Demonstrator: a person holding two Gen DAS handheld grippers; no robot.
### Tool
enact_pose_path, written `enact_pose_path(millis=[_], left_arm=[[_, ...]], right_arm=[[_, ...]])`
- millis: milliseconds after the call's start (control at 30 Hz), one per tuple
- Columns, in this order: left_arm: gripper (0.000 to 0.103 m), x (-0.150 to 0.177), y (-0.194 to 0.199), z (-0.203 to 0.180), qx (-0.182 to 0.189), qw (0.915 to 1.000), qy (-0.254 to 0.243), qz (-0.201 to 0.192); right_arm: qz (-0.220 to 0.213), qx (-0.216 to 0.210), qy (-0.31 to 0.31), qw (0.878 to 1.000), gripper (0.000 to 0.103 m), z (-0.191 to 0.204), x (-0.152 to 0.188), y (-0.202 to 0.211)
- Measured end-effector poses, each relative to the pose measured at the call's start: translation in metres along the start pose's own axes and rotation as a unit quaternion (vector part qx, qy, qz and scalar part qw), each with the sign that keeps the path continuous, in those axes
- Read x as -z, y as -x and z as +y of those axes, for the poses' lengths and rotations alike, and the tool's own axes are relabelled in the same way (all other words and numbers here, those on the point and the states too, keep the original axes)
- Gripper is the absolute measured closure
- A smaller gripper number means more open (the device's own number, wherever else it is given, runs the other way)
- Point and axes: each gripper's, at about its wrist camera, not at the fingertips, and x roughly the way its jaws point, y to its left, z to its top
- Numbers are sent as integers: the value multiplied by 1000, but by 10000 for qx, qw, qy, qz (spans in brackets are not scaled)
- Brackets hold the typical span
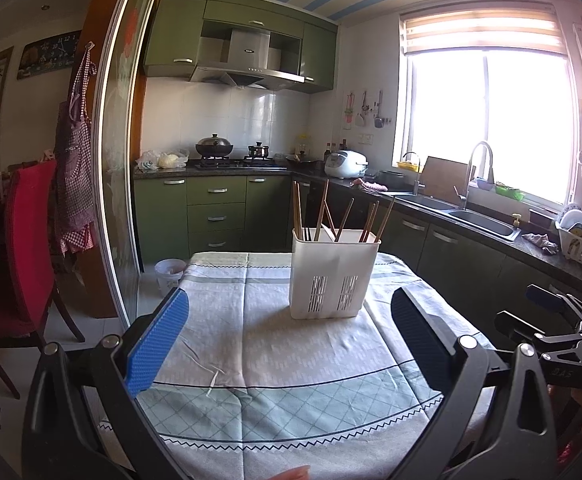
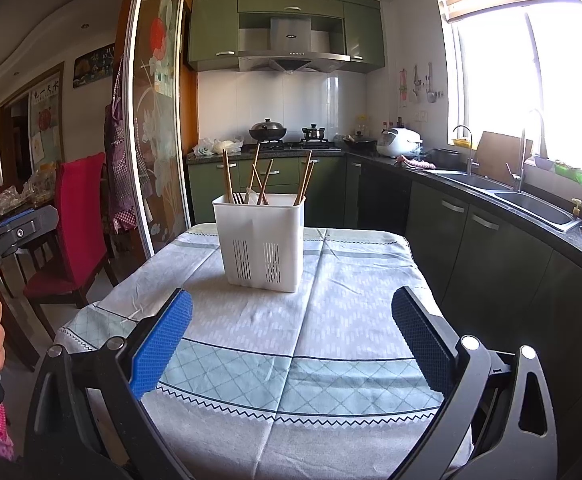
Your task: Organize utensils
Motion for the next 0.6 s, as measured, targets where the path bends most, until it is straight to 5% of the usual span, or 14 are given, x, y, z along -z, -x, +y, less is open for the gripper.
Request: enact_pose_path(millis=[600], left_arm=[[7, 2, -7, 1, -51, 9999, -2, 147]], right_arm=[[50, -4, 9, 10000, 5, 0, 2, -4]])
